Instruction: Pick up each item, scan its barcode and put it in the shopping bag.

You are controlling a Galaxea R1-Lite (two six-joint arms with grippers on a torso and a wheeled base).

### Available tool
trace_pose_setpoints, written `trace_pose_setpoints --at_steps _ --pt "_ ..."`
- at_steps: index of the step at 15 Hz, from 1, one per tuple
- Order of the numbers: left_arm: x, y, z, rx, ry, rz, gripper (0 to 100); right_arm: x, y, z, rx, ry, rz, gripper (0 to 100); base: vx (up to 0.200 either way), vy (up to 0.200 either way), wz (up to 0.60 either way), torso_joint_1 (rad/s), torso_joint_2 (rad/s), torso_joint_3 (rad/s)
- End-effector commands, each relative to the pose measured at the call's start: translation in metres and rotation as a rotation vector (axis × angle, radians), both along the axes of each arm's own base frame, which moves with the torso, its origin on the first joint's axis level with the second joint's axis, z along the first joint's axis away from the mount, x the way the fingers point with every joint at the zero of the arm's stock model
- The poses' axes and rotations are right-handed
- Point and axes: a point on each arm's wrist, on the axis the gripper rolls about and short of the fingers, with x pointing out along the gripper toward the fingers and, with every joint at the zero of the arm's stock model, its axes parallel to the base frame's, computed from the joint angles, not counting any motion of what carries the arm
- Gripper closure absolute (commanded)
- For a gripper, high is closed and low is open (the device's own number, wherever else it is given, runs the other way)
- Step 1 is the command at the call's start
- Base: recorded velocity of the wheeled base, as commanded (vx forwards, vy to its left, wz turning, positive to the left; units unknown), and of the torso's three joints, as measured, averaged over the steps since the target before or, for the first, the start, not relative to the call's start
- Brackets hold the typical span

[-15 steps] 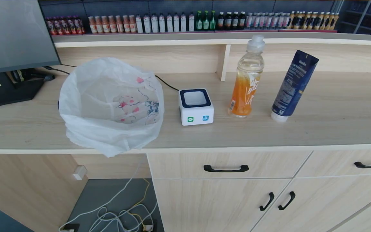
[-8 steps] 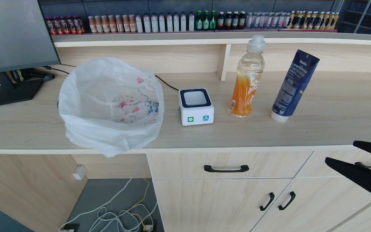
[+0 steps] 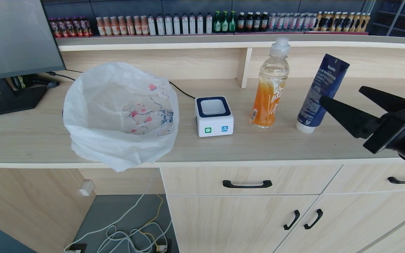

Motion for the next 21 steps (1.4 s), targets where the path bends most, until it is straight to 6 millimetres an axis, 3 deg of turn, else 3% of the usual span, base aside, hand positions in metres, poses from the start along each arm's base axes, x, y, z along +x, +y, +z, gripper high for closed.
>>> trace_pose_setpoints --at_steps 1,3,8,13,18,21 --pt "0.0 0.0 0.0 0.0 0.0 0.0 0 0.021 0.015 -0.008 -0.011 0.013 0.008 0 0.0 0.0 0.0 0.0 0.0 0.0" --pt "0.0 0.0 0.0 0.0 0.0 -0.002 0 0.031 0.02 -0.001 -0.005 -0.004 0.006 0 0.0 0.0 0.0 0.0 0.0 0.0" --pt "0.0 0.0 0.0 0.0 0.0 0.0 0 0.049 0.031 -0.011 -0.035 0.011 0.005 0 0.0 0.0 0.0 0.0 0.0 0.0" --pt "0.0 0.0 0.0 0.0 0.0 0.0 0 0.088 0.063 -0.019 -0.056 0.021 0.031 0 0.0 0.0 0.0 0.0 0.0 0.0" --pt "0.0 0.0 0.0 0.0 0.0 0.0 0 0.112 0.069 -0.029 -0.052 0.045 0.015 0 0.0 0.0 0.0 0.0 0.0 0.0" --pt "0.0 0.0 0.0 0.0 0.0 0.0 0 0.121 0.063 -0.031 -0.021 0.06 -0.012 0 0.0 0.0 0.0 0.0 0.0 0.0"
